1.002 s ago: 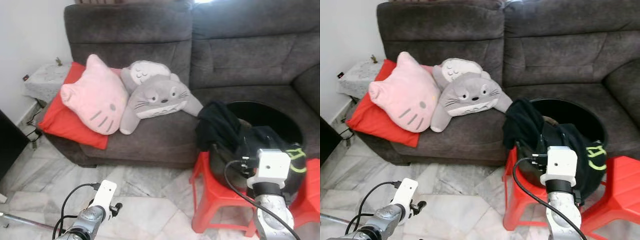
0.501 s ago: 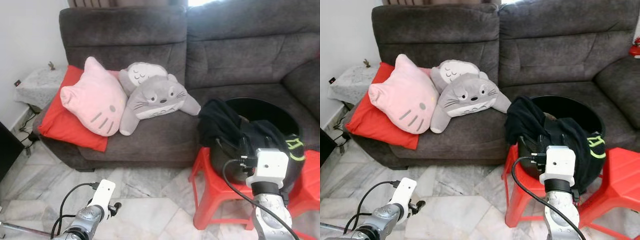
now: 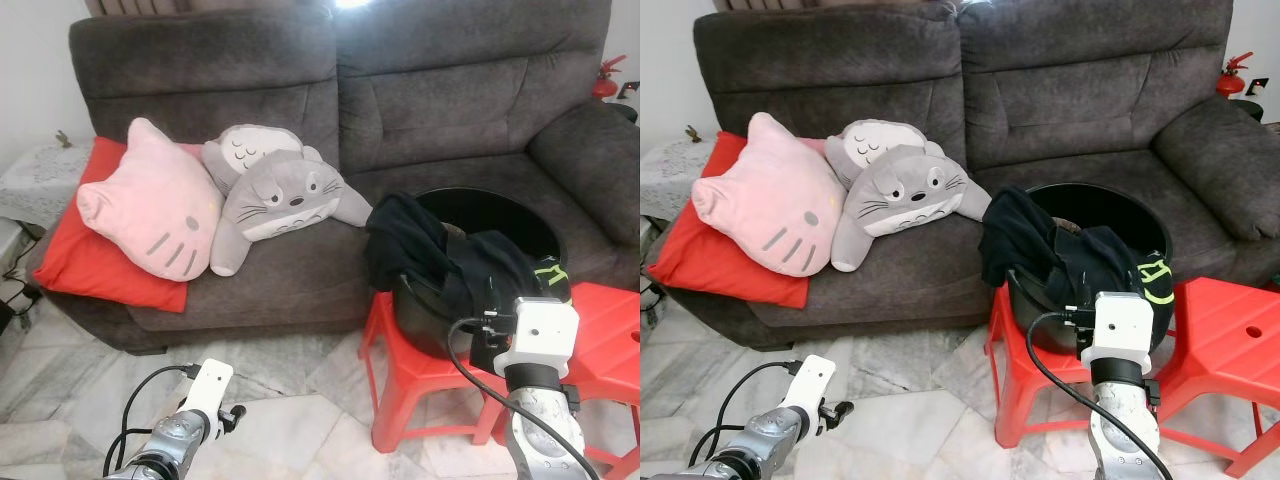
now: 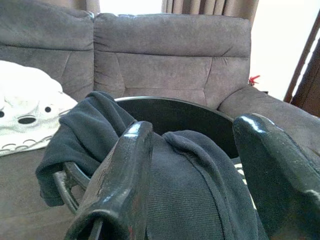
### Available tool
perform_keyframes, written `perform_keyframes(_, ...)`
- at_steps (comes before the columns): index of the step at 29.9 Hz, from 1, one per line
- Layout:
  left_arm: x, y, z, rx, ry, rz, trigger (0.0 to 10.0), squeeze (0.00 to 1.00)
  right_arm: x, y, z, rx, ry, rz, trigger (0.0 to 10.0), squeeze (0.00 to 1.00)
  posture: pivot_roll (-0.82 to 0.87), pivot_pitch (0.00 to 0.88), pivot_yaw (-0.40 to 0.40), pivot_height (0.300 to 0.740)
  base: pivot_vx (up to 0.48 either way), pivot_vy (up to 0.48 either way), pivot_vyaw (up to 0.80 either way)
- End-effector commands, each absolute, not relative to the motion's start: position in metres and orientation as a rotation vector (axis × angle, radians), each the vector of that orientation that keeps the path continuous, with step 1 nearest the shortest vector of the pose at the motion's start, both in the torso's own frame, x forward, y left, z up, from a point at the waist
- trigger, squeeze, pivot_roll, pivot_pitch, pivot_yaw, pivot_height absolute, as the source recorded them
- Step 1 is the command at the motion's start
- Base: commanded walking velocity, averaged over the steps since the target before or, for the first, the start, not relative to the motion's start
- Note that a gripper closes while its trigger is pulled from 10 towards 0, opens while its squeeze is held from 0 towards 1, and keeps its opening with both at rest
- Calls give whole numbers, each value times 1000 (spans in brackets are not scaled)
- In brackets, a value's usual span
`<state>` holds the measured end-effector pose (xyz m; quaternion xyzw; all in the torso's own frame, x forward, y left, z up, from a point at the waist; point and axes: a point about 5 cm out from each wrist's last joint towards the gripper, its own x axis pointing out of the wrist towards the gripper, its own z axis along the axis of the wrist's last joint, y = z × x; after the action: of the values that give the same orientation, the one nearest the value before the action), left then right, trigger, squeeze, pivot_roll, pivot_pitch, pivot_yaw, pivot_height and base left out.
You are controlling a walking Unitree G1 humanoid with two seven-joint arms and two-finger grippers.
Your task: Hang hanger
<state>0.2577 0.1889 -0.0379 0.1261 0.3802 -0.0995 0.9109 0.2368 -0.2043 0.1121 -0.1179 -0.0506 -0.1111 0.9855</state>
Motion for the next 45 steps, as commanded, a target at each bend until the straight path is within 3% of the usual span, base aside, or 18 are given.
perform_keyframes(1,257,192,-38,260,798,-203,10000,0,239,-201,112,-234,-94,-214,10000,0,-213,0,121,740,251,0,0)
perform_keyframes(23,258,192,-37,270,796,-213,10000,0,239,-199,110,-238,-76,-206,10000,0,-218,0,123,740,280,0,0)
perform_keyframes(45,258,192,-37,284,796,-217,10000,0,230,-195,121,-277,16,-205,10000,0,-226,0,123,740,62,0,0)
